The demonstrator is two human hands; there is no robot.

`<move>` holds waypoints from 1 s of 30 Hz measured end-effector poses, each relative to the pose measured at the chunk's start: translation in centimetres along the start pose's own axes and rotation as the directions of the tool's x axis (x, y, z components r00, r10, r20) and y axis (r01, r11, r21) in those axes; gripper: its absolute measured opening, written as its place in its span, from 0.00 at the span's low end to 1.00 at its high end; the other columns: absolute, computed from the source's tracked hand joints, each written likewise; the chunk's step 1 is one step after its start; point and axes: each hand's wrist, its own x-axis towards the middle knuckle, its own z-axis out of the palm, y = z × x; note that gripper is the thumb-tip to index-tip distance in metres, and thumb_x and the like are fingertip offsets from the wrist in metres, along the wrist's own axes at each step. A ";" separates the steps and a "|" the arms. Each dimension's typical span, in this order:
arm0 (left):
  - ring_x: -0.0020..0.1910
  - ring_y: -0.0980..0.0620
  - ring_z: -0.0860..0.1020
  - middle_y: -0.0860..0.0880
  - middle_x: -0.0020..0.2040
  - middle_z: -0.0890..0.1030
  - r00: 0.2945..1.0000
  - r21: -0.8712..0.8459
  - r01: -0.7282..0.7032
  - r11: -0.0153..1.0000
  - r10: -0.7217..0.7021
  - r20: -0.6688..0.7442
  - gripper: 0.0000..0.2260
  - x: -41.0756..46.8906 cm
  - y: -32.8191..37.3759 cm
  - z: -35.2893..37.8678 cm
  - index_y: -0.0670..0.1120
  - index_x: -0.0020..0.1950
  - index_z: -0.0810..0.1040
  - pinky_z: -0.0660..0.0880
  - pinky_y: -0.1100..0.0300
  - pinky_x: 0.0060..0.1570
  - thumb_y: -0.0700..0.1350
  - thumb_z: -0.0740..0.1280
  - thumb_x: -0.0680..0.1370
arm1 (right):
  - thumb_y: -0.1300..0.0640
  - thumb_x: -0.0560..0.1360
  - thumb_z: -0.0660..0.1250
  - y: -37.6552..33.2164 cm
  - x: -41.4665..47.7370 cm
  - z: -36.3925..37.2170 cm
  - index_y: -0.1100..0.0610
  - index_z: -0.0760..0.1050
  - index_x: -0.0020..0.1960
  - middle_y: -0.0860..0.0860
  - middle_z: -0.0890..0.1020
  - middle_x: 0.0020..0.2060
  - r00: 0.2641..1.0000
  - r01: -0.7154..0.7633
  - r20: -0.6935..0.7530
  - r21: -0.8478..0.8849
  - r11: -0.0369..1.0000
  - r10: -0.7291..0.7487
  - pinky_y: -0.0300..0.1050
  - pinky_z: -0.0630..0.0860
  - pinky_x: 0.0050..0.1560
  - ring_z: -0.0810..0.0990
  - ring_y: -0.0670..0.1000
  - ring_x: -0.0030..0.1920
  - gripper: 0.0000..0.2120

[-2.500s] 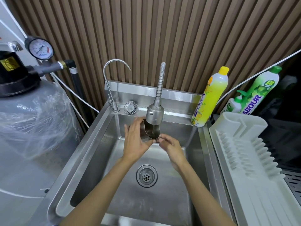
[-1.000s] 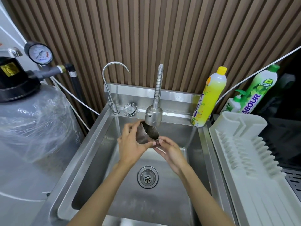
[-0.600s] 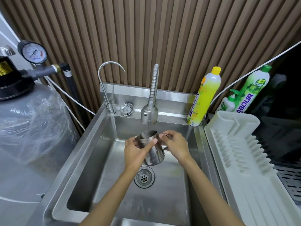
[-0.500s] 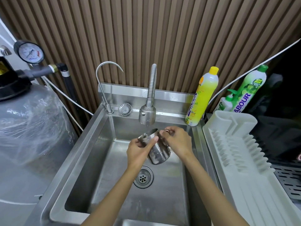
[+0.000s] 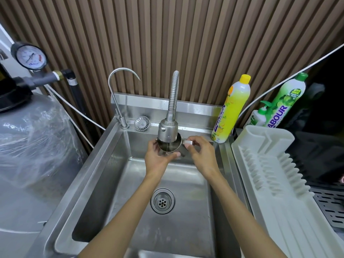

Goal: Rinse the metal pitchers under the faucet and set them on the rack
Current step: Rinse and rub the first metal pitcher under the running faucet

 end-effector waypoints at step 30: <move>0.39 0.69 0.79 0.54 0.44 0.82 0.999 0.251 -0.040 0.967 0.030 0.044 0.18 -3.7 -0.6 -0.3 0.49 0.51 0.77 0.70 0.80 0.36 0.46 0.78 0.65 | 0.57 0.76 0.64 -1.4 -1.3 -2.2 0.58 0.78 0.47 0.55 0.77 0.47 0.991 0.106 0.120 -0.389 0.915 -0.064 0.44 0.70 0.46 0.77 0.55 0.46 0.06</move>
